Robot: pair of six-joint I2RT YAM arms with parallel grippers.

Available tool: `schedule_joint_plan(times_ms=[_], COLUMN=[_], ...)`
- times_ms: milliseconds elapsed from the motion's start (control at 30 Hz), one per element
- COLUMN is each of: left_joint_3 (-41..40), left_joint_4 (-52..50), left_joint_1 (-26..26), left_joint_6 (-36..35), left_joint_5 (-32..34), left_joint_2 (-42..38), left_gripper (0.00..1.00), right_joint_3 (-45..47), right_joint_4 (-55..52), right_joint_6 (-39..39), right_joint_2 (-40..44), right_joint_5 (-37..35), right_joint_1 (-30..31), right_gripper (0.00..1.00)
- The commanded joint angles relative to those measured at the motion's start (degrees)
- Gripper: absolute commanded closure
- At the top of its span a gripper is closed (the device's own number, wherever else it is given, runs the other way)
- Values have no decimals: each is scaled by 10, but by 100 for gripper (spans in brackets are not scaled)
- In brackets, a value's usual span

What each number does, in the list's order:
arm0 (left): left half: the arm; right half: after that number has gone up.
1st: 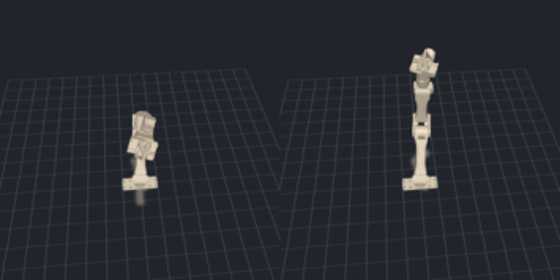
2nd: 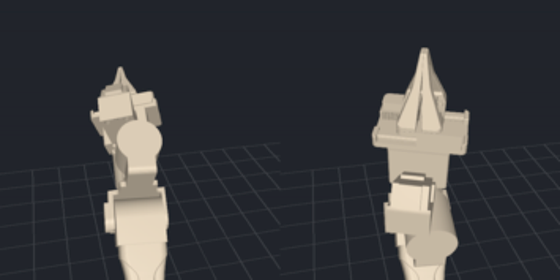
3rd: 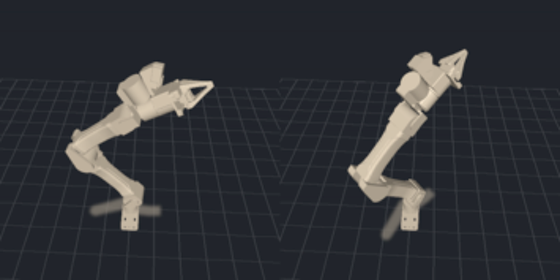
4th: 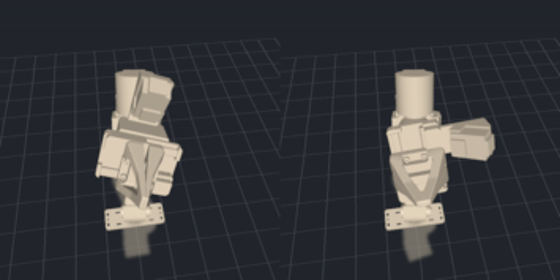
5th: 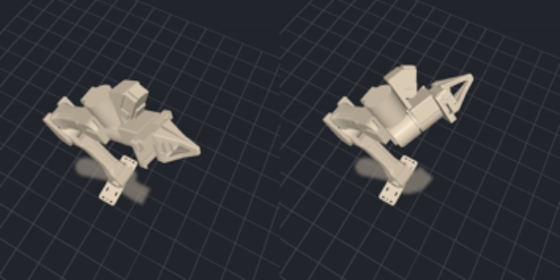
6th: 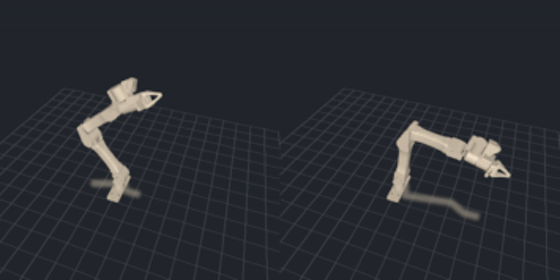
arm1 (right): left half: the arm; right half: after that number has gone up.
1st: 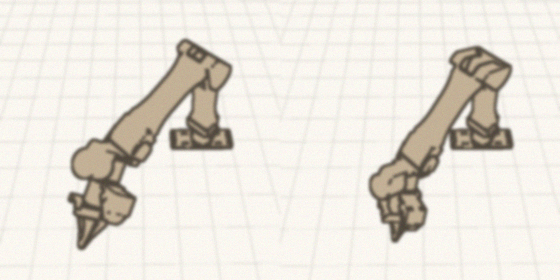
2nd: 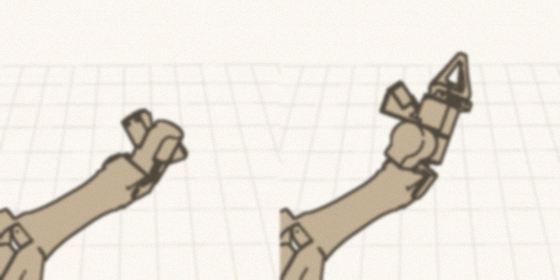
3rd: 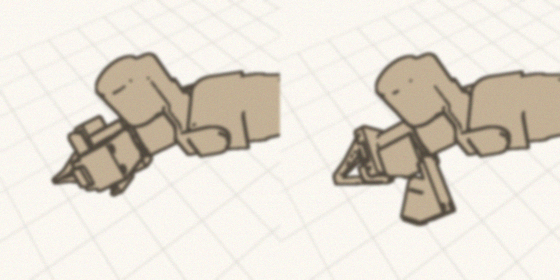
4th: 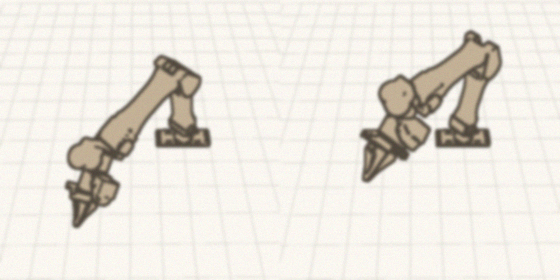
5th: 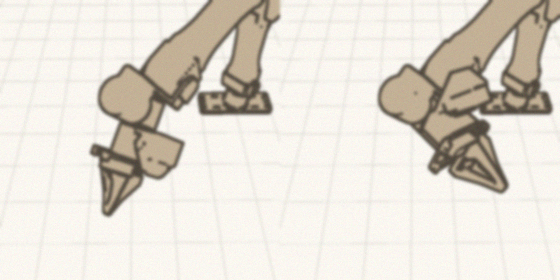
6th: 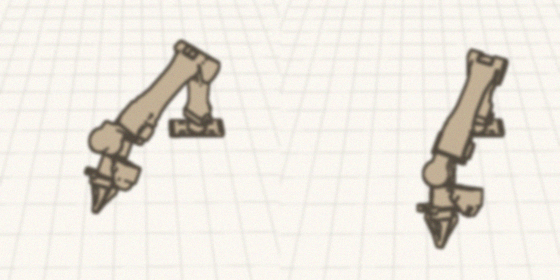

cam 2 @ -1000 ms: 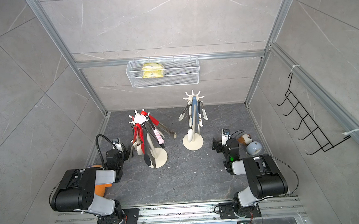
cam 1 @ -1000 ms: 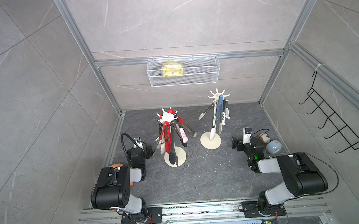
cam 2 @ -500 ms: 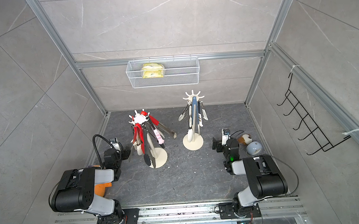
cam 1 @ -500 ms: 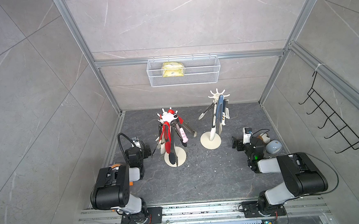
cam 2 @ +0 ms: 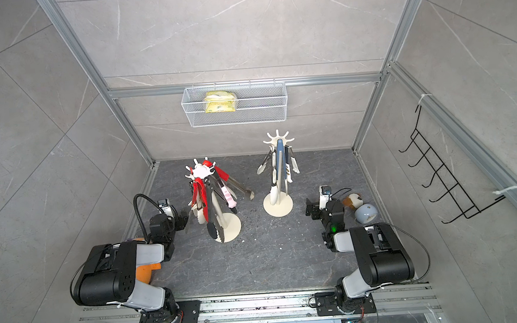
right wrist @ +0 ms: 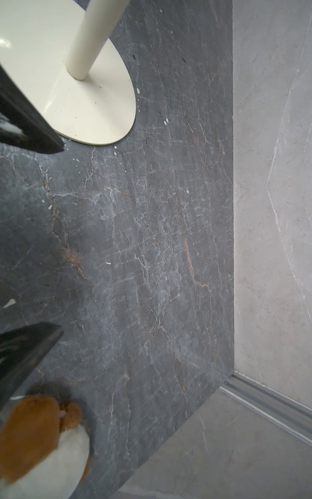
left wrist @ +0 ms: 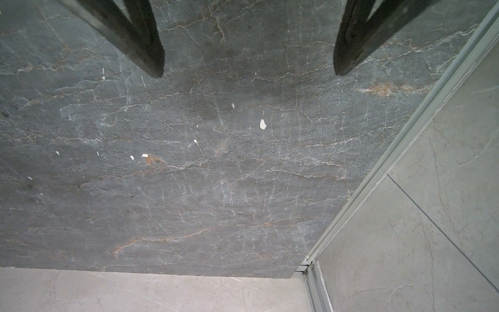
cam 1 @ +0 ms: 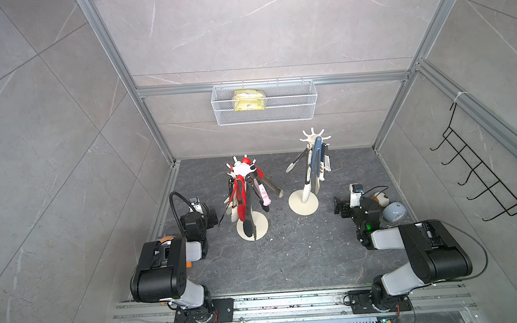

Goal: Hang food tongs on kitchen utensil racks
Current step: Reset both arms

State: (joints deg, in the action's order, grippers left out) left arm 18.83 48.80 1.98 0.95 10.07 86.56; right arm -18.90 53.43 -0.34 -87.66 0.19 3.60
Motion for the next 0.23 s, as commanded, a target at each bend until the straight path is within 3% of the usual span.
schedule_joint_plan(times_ms=[0,200], left_joint_3=[10,10], left_joint_4=[17,17], left_joint_1=[0,1], left_joint_6=[8,8], left_joint_5=[-4,-4], left_joint_2=[-3,-3], left_gripper=[0,0], right_joint_3=[-15,-14], right_joint_4=[-7,-6], right_joint_6=[12,12], right_joint_2=[-2,-3], right_joint_5=[23,23], right_joint_1=[3,4], right_gripper=[0,0])
